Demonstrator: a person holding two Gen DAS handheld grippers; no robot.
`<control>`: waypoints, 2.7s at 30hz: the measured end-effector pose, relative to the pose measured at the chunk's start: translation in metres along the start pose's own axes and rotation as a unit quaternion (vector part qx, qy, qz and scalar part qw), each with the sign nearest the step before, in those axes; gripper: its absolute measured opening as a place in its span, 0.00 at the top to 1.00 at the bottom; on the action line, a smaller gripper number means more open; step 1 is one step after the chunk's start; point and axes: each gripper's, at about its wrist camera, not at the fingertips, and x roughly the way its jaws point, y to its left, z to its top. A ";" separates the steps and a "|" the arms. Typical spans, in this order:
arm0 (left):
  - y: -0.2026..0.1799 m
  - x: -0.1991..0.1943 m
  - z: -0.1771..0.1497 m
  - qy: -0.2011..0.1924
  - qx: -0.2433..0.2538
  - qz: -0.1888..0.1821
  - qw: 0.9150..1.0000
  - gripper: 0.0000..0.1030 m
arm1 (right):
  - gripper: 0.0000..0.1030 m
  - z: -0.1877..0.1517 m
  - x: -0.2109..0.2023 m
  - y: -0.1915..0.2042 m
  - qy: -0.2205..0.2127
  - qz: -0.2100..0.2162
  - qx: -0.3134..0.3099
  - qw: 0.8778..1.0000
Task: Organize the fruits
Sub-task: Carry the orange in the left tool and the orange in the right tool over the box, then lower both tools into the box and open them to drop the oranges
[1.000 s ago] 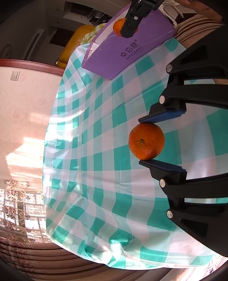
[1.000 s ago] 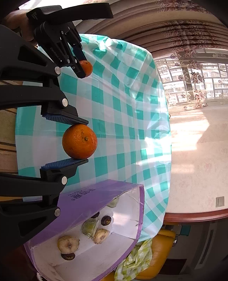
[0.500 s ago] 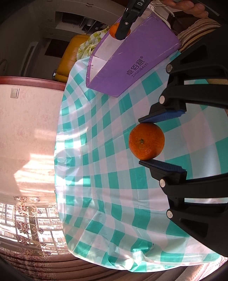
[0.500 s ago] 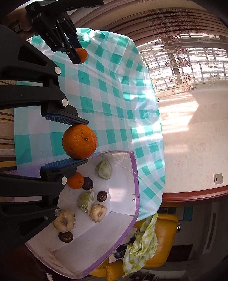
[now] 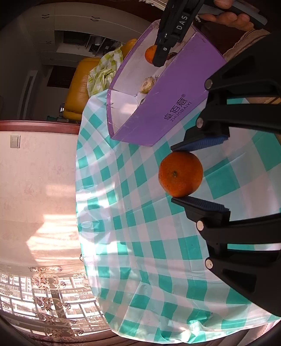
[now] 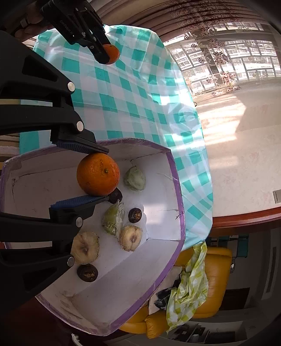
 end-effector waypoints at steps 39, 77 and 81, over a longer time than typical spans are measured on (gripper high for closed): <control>-0.177 0.084 0.045 0.088 0.195 -0.130 0.968 0.60 | 0.64 0.037 0.035 -0.122 0.071 -0.118 -0.058 0.989; -0.229 0.152 0.028 0.233 0.277 -0.119 0.925 0.40 | 0.62 0.044 0.076 -0.129 0.149 -0.097 -0.128 0.976; -0.228 0.149 0.030 0.226 0.272 -0.120 0.928 0.35 | 0.37 0.045 0.071 -0.126 0.134 -0.104 -0.132 0.977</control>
